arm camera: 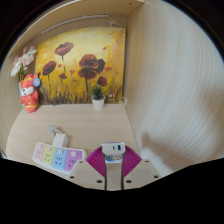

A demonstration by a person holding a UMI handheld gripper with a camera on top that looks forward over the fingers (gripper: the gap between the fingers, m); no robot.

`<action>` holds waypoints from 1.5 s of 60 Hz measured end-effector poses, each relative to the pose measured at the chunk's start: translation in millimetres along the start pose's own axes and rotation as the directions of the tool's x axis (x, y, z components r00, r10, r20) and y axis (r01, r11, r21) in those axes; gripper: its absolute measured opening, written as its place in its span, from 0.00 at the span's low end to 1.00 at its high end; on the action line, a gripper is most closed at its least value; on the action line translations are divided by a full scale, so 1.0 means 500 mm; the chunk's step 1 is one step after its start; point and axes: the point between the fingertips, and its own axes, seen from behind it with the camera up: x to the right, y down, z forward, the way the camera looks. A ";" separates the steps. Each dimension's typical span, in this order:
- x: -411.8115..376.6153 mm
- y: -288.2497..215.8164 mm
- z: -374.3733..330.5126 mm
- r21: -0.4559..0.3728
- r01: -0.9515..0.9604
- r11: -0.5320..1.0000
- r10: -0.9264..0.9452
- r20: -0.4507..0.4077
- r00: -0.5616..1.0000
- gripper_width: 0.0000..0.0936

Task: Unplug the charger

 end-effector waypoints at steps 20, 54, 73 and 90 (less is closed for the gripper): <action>0.010 0.085 0.036 -0.094 -0.047 0.994 0.044 -0.028 0.999 0.36; -0.213 -0.180 -0.395 0.279 -0.090 0.956 0.098 -0.016 0.995 0.87; -0.526 0.029 -0.549 0.166 -0.023 0.986 0.000 0.139 0.990 0.89; -0.634 0.093 -0.626 0.151 0.024 0.988 -0.056 0.209 0.976 0.89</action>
